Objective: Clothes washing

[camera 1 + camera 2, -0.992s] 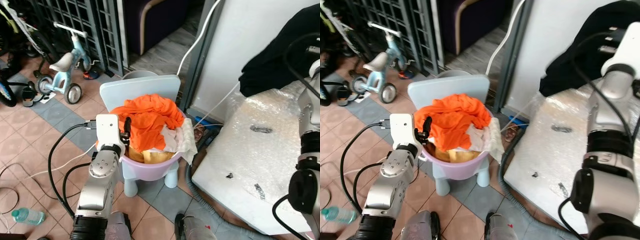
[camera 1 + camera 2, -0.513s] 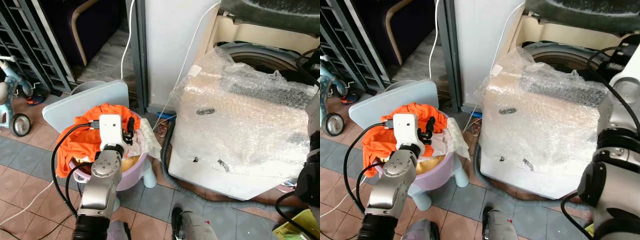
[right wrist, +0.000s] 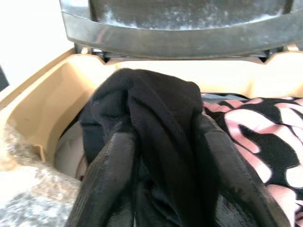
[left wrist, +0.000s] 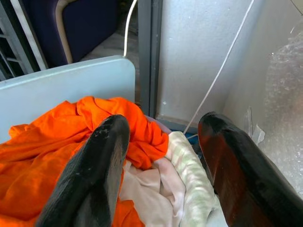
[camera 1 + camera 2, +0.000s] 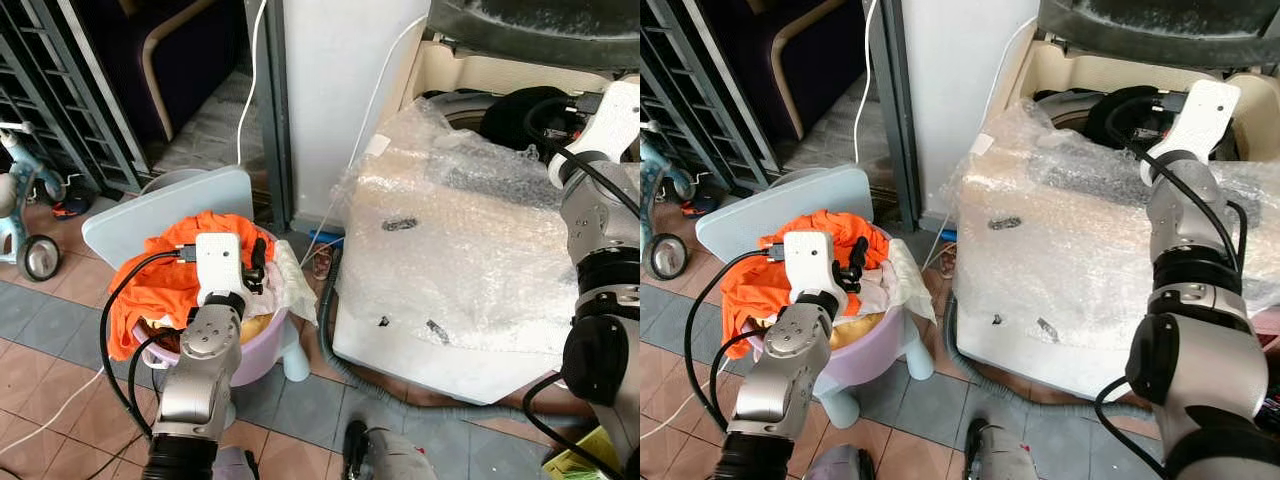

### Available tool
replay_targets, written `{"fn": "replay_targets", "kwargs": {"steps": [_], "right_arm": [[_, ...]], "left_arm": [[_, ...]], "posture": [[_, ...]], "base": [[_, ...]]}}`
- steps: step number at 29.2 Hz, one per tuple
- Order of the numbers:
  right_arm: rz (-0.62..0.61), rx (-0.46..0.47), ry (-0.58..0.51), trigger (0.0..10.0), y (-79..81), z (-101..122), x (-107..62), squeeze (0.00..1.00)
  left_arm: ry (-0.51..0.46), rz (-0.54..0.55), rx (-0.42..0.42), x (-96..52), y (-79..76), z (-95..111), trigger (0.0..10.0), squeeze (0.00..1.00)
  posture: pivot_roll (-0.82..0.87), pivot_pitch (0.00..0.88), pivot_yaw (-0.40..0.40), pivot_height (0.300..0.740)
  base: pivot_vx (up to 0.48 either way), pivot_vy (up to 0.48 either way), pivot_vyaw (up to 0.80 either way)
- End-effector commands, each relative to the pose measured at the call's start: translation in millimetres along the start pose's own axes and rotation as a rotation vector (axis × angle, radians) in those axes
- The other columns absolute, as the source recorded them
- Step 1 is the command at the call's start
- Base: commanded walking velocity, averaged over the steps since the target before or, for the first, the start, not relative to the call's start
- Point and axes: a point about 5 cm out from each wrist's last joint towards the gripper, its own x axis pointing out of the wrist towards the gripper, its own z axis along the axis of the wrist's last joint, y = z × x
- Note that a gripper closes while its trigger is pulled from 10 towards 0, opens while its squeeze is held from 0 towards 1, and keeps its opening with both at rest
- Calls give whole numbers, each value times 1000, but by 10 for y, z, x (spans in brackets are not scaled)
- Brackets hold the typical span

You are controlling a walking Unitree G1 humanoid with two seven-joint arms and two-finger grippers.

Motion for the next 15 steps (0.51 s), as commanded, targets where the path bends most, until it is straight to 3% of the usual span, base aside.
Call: {"fn": "replay_targets", "kwargs": {"steps": [1, 4, 8, 11, 15], "right_arm": [[44, -28, -51, 10000, 72, 88, 5, 1000], [94, -68, -79, 10000, 136, 75, -21, 1000], [137, -232, -102, 10000, 237, 7, -69, 1000], [87, -199, -205, 10000, 263, 91, -113, 1000], [114, -216, -284, 10000, 402, 98, -217, 1000]], "left_arm": [[17, -16, -7, -22, -15, -21, 10000, 0], [30, -65, 2, -33, -50, -46, 10000, 0], [39, -190, 42, -56, -187, -64, 10000, 0], [32, -323, 80, -91, -340, -54, 10000, 0], [29, -351, 88, -105, -377, -48, 10000, 0]], "posture": [[26, 67, 7, 740], [24, 67, 7, 740], [15, 66, 9, 740], [9, 67, 10, 740], [6, 68, 11, 740]], "base": [[0, 0, 0], [0, 0, 0], [0, 0, 0], [0, 0, 0], [0, 0, 0]]}}
